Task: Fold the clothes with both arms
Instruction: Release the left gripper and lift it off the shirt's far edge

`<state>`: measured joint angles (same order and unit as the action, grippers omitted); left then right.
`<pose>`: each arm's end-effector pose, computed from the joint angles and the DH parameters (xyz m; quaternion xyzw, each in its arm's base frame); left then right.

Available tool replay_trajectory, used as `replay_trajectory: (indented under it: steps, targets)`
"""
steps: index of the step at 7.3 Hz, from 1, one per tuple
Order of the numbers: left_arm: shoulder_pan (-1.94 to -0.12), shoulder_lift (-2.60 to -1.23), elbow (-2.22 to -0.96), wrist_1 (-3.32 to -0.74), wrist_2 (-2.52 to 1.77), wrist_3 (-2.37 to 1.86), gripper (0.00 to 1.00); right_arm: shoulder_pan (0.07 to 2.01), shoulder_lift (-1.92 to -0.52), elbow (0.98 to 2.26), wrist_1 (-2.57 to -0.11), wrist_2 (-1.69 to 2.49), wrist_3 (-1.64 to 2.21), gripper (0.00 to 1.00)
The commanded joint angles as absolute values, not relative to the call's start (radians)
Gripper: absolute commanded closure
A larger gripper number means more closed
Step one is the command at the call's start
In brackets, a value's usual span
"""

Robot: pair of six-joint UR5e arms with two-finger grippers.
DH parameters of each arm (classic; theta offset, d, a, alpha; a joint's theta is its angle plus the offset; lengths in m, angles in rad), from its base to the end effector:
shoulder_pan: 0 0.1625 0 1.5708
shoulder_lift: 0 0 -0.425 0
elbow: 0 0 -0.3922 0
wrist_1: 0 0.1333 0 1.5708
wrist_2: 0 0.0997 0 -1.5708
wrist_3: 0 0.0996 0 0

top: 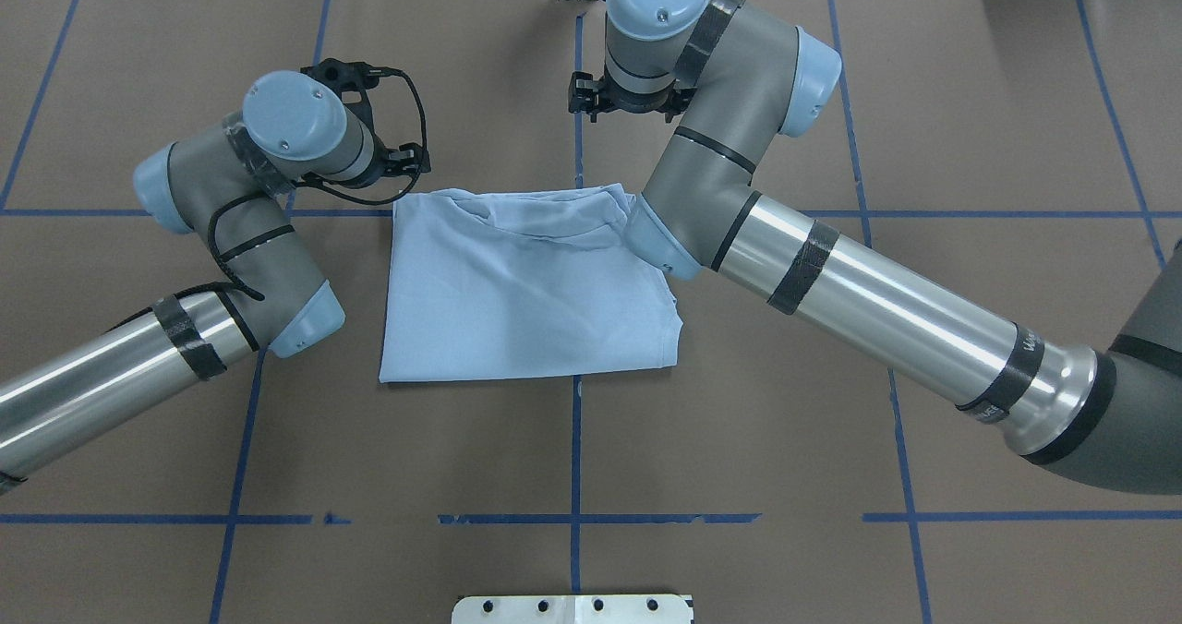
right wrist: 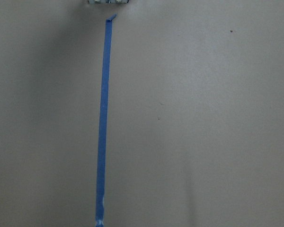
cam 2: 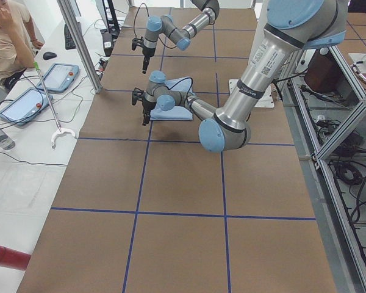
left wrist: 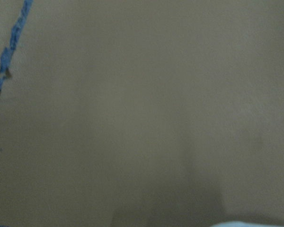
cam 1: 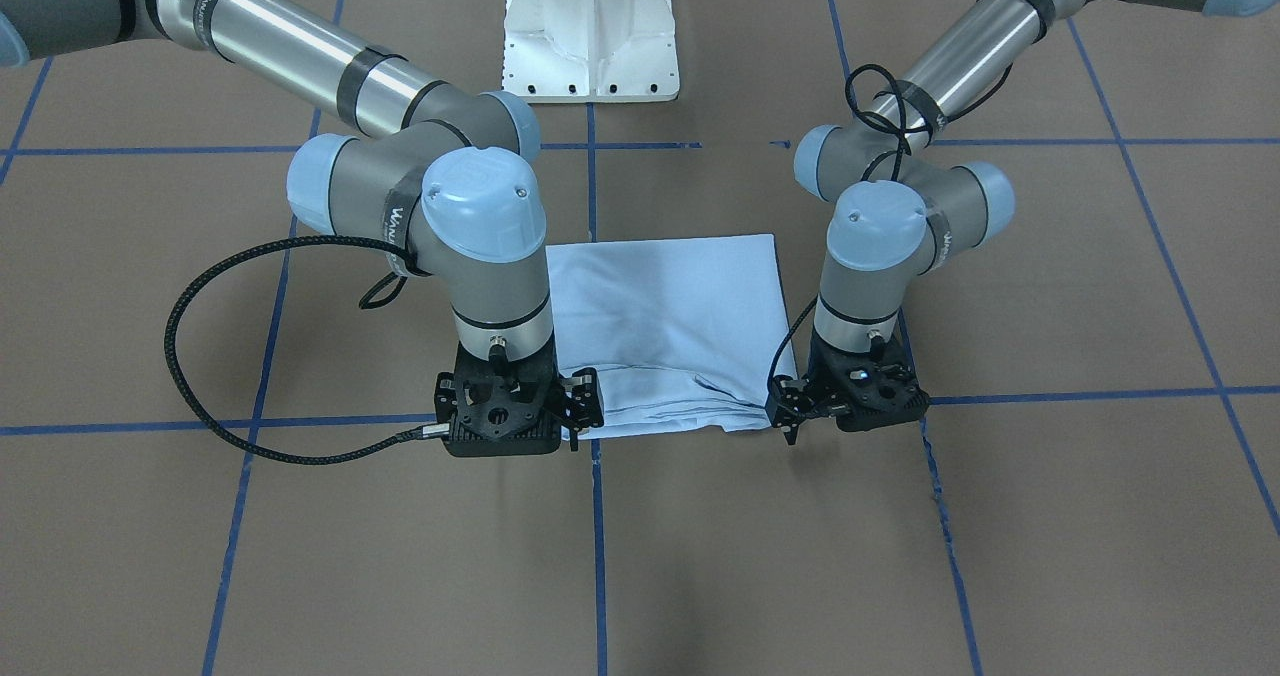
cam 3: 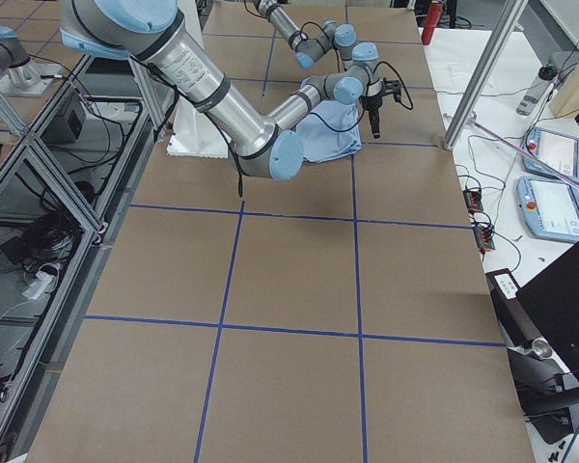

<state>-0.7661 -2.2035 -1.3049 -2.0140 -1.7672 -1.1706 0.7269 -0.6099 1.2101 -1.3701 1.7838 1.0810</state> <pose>0.4665 -0.6068 0.3597 0.1407 0.3769 -0.1284 0.9064 -0.5317 -0.6230 0.1806 0.1412 -0.3740 0.0671 0.9141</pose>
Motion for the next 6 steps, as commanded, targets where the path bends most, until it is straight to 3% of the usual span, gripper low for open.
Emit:
replay_trajectory:
  steps: [1, 3, 4, 5, 6]
  targets:
    - [-0.831, -2.201, -1.330, -2.061, -1.928, -1.097, 0.00, 0.672, -0.620, 1.232, -1.370, 1.751, 1.149, 0.00]
    - [-0.833, -2.198, -1.335, -2.063, -1.930, -1.094, 0.00, 0.571, -0.636, 1.238, -1.371, 1.610, 1.150, 0.00]
    - [-0.834, -2.197, -1.335, -2.063, -1.930, -1.094, 0.00, 0.548, -0.649, 1.238, -1.371, 1.573, 1.150, 0.16]
    - [-0.833, -2.195, -1.336, -2.063, -1.930, -1.094, 0.00, 0.546, -0.650, 1.236, -1.371, 1.569, 1.150, 0.43]
    - [-0.833, -2.194, -1.341, -2.063, -1.930, -1.094, 0.00, 0.546, -0.652, 1.233, -1.371, 1.568, 1.150, 0.51]
